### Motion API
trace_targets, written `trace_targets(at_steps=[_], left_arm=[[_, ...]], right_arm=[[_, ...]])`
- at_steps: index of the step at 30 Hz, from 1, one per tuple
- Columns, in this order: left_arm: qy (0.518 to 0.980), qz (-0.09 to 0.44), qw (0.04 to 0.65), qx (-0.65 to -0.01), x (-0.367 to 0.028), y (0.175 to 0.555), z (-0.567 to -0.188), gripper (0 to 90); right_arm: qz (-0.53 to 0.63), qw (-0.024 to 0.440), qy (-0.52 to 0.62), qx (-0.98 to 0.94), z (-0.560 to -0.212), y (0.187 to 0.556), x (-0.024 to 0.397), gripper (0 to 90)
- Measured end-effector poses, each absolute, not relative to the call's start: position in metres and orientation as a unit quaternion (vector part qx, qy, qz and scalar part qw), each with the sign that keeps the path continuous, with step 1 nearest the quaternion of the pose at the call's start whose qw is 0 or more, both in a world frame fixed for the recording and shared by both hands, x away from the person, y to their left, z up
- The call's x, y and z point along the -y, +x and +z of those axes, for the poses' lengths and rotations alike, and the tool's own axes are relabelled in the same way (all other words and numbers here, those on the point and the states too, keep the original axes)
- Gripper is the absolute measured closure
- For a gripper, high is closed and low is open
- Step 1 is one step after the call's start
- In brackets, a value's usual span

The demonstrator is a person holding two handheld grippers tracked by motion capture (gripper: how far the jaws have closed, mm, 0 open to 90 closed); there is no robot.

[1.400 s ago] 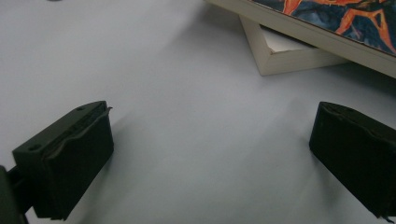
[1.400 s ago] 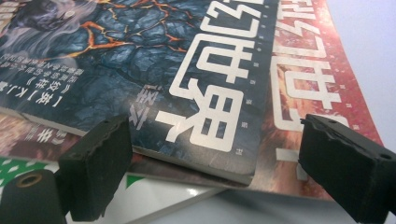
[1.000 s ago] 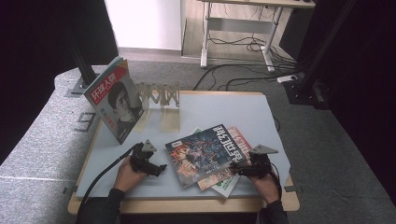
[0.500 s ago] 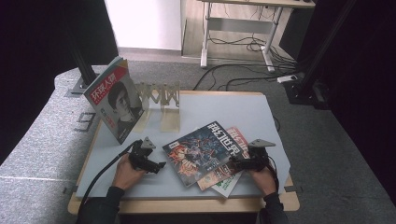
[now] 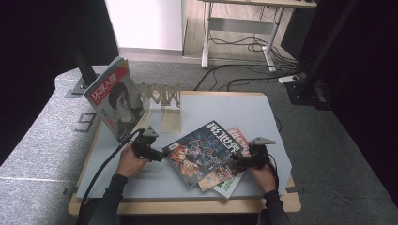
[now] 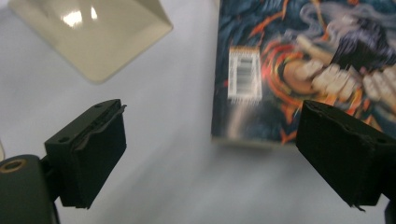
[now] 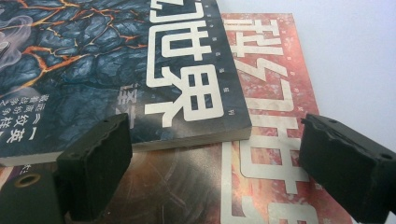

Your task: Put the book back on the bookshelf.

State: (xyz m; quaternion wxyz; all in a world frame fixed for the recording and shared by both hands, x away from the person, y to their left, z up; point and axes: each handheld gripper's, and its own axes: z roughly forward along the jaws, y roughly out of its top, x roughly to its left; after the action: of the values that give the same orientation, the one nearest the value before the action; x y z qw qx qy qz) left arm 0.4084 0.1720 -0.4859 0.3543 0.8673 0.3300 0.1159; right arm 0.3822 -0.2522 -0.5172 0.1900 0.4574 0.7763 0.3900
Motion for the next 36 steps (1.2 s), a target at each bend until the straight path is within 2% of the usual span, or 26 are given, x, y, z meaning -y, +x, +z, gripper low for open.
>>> trace_targets(at_steps=[9, 13, 28, 36], left_arm=[[0.885, 0.085, 0.340, -0.307, -0.148, 0.422, -0.494, 8.5], [0.883, 0.061, 0.349, -0.309, -0.147, 0.424, -0.499, 9.3], [0.889, 0.021, 0.357, -0.287, -0.141, 0.418, -0.503, 11.5], [0.892, 0.032, 0.349, -0.286, -0.139, 0.413, -0.502, 10.5]], right_arm=[[0.390, 0.192, 0.456, -0.777, -0.518, 0.381, 0.252, 9.3], [0.384, 0.196, 0.453, -0.781, -0.517, 0.380, 0.251, 9.7], [0.383, 0.184, 0.446, -0.788, -0.515, 0.372, 0.248, 10.5], [0.395, 0.183, 0.439, -0.786, -0.509, 0.365, 0.248, 10.8]])
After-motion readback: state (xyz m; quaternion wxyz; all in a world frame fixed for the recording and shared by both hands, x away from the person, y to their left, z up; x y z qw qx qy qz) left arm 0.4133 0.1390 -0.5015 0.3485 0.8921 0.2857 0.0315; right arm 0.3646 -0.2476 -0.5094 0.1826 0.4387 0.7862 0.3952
